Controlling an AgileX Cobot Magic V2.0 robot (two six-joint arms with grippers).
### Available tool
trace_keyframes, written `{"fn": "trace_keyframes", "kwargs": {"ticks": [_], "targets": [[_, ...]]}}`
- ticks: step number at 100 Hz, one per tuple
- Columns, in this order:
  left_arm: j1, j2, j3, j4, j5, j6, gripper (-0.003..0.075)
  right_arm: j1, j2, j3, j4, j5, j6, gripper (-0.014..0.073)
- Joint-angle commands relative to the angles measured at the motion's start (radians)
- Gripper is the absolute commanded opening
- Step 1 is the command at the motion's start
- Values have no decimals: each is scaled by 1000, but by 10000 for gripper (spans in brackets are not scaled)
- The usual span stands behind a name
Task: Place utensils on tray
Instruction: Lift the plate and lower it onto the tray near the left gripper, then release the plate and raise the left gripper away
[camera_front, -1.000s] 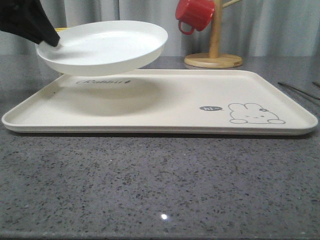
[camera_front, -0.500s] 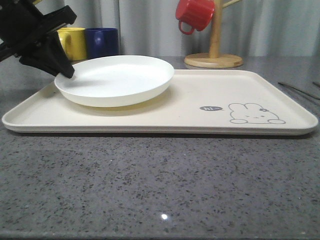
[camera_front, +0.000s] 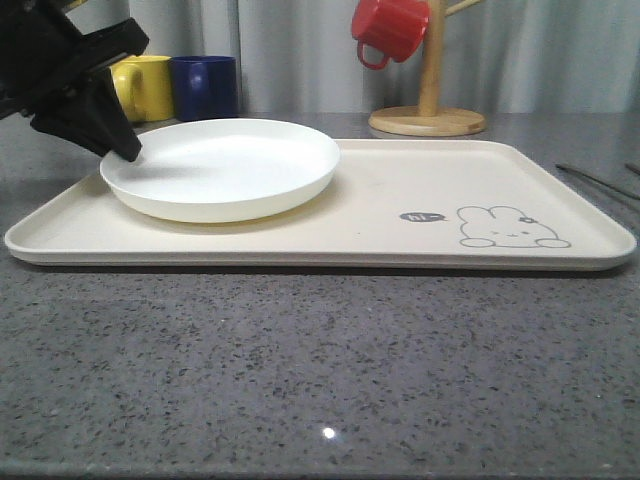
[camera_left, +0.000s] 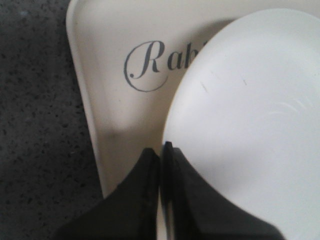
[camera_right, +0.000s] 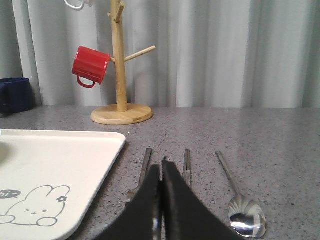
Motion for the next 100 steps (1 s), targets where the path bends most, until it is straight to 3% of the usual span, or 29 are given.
{"fn": "trace_keyframes", "kwargs": {"ticks": [1, 11, 30, 37, 75, 100], "targets": [[-8, -45, -34, -33, 0, -11, 0, -7, -17, -18, -9, -84, -3, -68], [-8, -45, -34, -33, 1, -11, 92, -7, -17, -18, -9, -84, -3, -68], [-8, -47, -34, -51, 4, -11, 340, -7, -17, -18, -9, -84, -3, -68], [-8, -54, -35, -66, -1, -11, 389, -7, -17, -18, -9, -84, -3, -68], [-8, -221, -34, -25, -103, 27, 398, -7, -17, -18, -9, -84, -3, -68], [-4, -463, 175, 35, -293, 27, 398, -7, -17, -18, -9, -84, -3, -68]]}}
